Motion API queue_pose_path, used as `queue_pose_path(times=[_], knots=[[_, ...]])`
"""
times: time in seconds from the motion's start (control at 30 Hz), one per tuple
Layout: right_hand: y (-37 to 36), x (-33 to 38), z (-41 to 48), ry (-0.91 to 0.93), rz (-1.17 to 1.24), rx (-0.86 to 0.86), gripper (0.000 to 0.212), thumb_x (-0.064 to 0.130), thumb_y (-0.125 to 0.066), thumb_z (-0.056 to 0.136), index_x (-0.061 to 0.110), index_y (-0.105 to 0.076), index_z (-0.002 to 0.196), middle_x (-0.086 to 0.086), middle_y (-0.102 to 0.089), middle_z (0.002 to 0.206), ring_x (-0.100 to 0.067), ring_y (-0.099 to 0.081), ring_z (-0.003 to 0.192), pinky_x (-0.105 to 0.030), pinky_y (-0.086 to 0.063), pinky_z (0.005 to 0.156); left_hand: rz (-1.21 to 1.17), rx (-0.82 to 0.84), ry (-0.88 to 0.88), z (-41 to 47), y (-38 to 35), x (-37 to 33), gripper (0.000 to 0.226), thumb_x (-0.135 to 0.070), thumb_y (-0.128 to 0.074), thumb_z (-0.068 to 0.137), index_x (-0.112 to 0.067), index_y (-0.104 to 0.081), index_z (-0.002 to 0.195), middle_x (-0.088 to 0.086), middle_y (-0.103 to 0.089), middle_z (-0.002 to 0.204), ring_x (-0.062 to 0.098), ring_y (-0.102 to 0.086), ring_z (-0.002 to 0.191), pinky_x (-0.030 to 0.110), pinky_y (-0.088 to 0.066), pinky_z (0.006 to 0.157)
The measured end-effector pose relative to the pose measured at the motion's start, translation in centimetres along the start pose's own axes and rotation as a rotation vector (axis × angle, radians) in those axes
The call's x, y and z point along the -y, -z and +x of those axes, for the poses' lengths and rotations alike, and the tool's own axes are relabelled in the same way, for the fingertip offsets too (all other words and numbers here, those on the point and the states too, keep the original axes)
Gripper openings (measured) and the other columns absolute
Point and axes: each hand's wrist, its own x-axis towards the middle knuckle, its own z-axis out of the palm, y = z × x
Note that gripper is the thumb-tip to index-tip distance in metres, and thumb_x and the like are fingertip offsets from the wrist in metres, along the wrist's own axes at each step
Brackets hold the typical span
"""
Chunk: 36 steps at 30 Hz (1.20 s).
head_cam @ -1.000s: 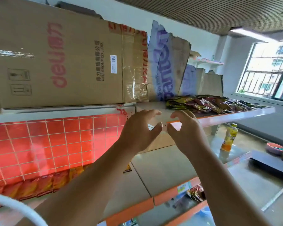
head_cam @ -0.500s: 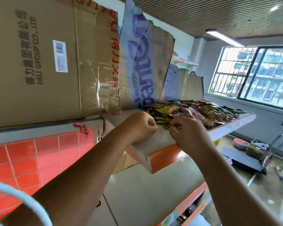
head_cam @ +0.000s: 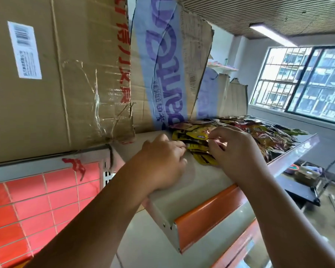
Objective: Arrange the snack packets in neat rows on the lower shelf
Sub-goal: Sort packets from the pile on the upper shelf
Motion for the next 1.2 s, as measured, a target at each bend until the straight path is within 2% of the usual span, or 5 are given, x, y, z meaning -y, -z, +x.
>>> queue_pose_path(times=[0.37,0.53,0.63,0.8,1.2], knots=[[0.3,-2.0,3.0,0.171,0.220,0.044,0.016,0.031,-0.065,0.089,0.030,-0.073,0.103,0.018,-0.061,0.091,-0.002,-0.055,0.083,-0.012,-0.038,0.072,-0.411,-0.693,0.171,-2.2,0.2,0.1,0.033,-0.011,-0.080,0.085,-0.043,-0.076,0.082,-0.033,-0.070,0.082,-0.010,-0.064,0.087,0.003,-0.042,0.075],[-0.1,-1.2,3.6,0.281,0.397,0.010,0.011,0.023,-0.069,0.086,0.021,-0.073,0.096,0.008,-0.069,0.092,-0.012,-0.062,0.085,-0.024,-0.046,0.079,-0.773,-0.797,0.503,-2.4,0.4,0.1,0.032,-0.004,-0.077,0.087,-0.033,-0.076,0.073,-0.017,-0.073,0.071,0.005,-0.065,0.071,0.033,-0.053,0.080],[-0.9,-0.9,3.4,0.330,0.394,0.136,0.020,0.032,-0.066,0.085,0.026,-0.070,0.104,0.007,-0.069,0.098,-0.014,-0.064,0.093,-0.034,-0.051,0.084,-0.790,-0.730,0.617,-3.0,0.1,-0.8,0.018,-0.020,-0.084,0.077,-0.037,-0.077,0.075,-0.012,-0.071,0.070,0.019,-0.069,0.075,0.050,-0.058,0.086],[-1.9,0.0,2.1,0.554,0.294,0.543,0.034,0.046,-0.058,0.088,0.040,-0.062,0.121,0.009,-0.068,0.115,-0.015,-0.063,0.109,-0.038,-0.052,0.091,-0.418,-0.310,0.429,-5.1,0.4,-4.1,0.022,-0.037,-0.083,0.085,-0.043,-0.071,0.102,-0.021,-0.075,0.100,-0.011,-0.066,0.093,0.016,-0.049,0.083],[-1.7,-1.3,1.8,0.559,0.355,0.530,0.025,0.036,-0.064,0.088,0.033,-0.060,0.112,0.004,-0.058,0.104,-0.017,-0.058,0.093,-0.030,-0.048,0.075,-0.159,-0.180,0.702,-8.1,2.3,-4.8,0.021,-0.044,-0.077,0.086,-0.046,-0.067,0.104,-0.021,-0.067,0.101,0.002,-0.063,0.095,0.032,-0.051,0.090]])
